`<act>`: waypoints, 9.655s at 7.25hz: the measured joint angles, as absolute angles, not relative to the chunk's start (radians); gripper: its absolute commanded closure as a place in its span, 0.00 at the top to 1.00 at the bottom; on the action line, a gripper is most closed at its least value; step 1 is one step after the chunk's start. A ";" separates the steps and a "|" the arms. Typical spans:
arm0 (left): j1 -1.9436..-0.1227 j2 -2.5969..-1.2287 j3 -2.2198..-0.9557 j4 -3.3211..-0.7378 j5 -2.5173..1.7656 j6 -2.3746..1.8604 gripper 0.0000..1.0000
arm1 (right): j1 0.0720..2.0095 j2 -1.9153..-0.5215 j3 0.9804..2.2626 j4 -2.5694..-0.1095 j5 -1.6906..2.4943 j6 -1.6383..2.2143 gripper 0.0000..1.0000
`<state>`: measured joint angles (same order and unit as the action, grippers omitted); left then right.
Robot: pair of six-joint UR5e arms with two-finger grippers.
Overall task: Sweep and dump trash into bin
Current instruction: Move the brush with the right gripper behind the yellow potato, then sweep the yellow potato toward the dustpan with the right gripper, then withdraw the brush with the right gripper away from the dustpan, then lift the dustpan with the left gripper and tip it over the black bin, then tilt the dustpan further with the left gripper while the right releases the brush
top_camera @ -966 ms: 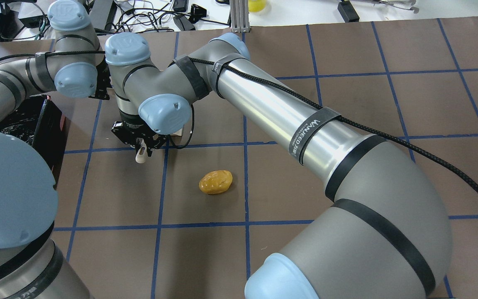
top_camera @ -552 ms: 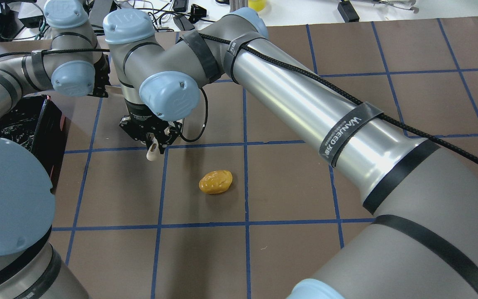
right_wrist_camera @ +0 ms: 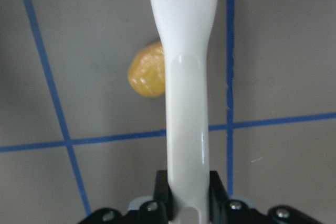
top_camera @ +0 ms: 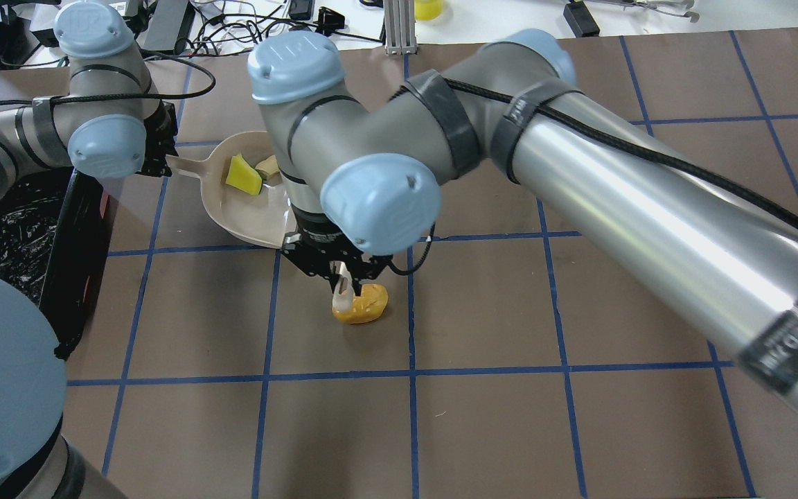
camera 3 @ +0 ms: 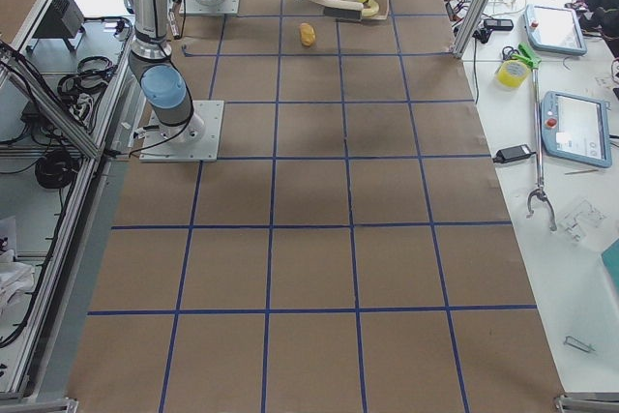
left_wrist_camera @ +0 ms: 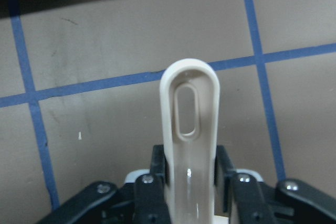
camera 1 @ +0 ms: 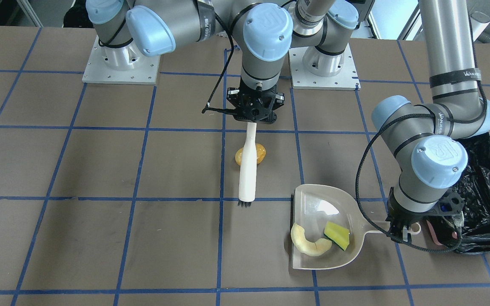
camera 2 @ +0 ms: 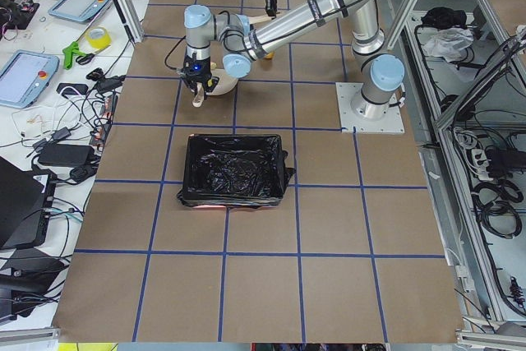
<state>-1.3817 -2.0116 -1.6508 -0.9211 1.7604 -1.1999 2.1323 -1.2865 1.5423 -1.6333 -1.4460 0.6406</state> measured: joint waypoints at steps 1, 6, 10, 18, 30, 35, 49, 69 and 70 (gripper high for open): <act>-1.373 -1.978 -1.687 -0.926 1.759 -1.189 0.00 | 2.126 -1.357 1.664 -1.672 -1.468 0.612 0.00; -1.368 -1.823 -1.903 -0.924 1.774 -1.193 0.00 | 2.140 -1.449 1.888 -1.709 -1.467 0.701 0.00; -1.370 -1.795 -1.967 -0.923 1.802 -1.236 0.00 | 2.221 -1.410 1.900 -1.742 -1.420 0.913 0.00; -1.373 -1.819 -1.974 -0.885 1.807 -1.265 0.00 | 2.293 -1.158 1.661 -1.835 -1.361 1.040 0.00; -1.376 -1.812 -1.949 -0.875 1.792 -1.263 0.00 | 2.282 -0.962 1.327 -1.731 -1.413 0.843 0.00; -1.368 -1.795 -1.892 -0.911 1.656 -1.267 0.00 | 1.980 -1.174 1.419 -1.498 -1.522 0.436 0.00; -0.785 -1.869 -1.482 -1.186 1.507 -0.409 0.00 | 1.230 -1.167 1.650 -1.881 -1.721 -0.404 0.00; -0.823 -1.916 -1.553 -0.416 1.573 0.093 0.00 | 1.207 -1.203 1.758 -1.963 -1.711 -0.380 0.47; -0.838 -1.909 -1.561 -0.384 1.575 0.108 0.00 | 1.207 -1.203 1.758 -1.965 -1.711 -0.380 0.58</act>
